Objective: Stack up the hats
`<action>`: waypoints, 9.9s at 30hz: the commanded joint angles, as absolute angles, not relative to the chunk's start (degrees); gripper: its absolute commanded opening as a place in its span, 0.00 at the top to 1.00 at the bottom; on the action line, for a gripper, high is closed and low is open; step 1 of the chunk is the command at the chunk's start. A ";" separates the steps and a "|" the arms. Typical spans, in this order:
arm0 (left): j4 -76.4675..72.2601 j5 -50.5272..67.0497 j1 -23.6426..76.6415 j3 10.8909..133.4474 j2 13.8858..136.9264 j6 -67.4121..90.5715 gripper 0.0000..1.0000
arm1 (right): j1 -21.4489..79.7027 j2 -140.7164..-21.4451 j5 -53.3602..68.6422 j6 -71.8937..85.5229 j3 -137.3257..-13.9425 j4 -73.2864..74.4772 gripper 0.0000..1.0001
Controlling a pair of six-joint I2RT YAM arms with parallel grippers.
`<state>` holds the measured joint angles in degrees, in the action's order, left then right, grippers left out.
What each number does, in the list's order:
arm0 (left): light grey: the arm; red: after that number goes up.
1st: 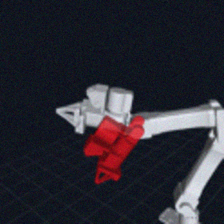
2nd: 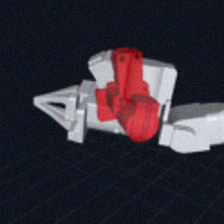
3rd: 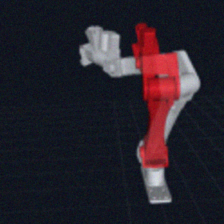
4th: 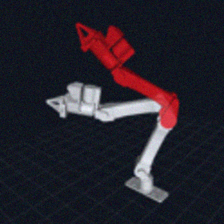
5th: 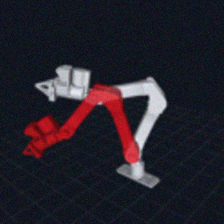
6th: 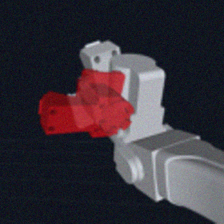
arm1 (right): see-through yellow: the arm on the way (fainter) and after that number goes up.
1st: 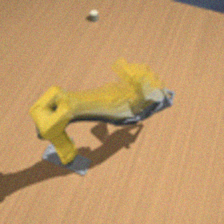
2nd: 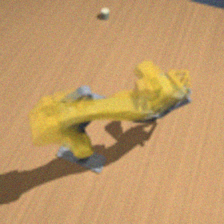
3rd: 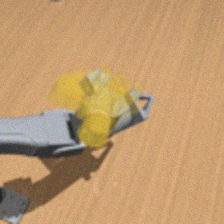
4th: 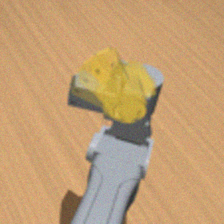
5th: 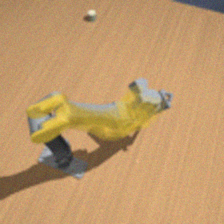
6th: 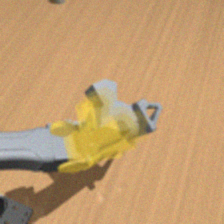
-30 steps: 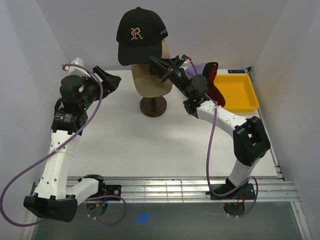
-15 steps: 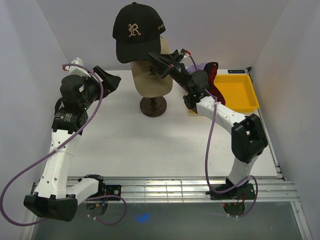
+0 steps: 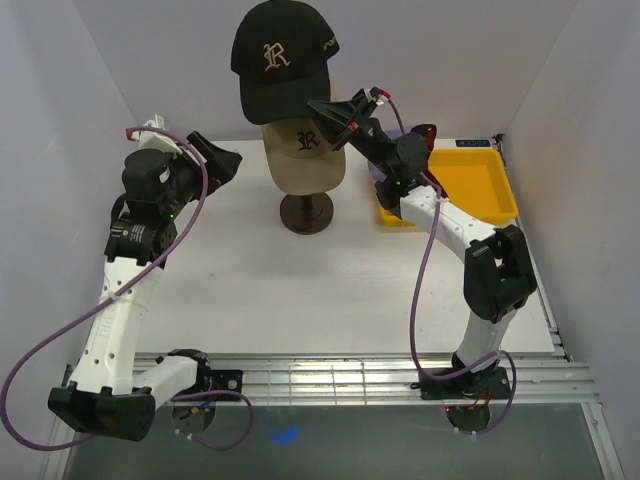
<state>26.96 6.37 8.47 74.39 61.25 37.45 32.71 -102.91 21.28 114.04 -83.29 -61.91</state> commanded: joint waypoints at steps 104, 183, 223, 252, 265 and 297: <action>25.75 6.94 8.44 72.69 62.49 35.51 0.06 | 24.96 -85.17 31.90 100.81 -56.51 -42.20 0.53; 15.63 15.73 8.88 79.10 66.54 30.59 0.04 | 11.28 -85.35 15.64 35.45 -93.95 23.00 0.36; 23.11 17.49 12.39 65.21 52.73 36.83 0.06 | 2.37 -106.08 4.48 3.25 -90.09 27.07 0.41; 23.20 16.70 12.48 65.74 54.05 38.76 0.07 | -3.33 -96.52 14.04 12.30 -108.98 50.98 0.92; 23.20 16.52 12.39 65.65 54.40 39.37 0.07 | -12.04 -85.70 48.41 40.17 -95.81 27.20 0.92; 22.06 16.61 12.39 61.96 54.93 39.37 0.07 | 25.84 -128.32 25.75 113.46 -135.62 -58.61 0.92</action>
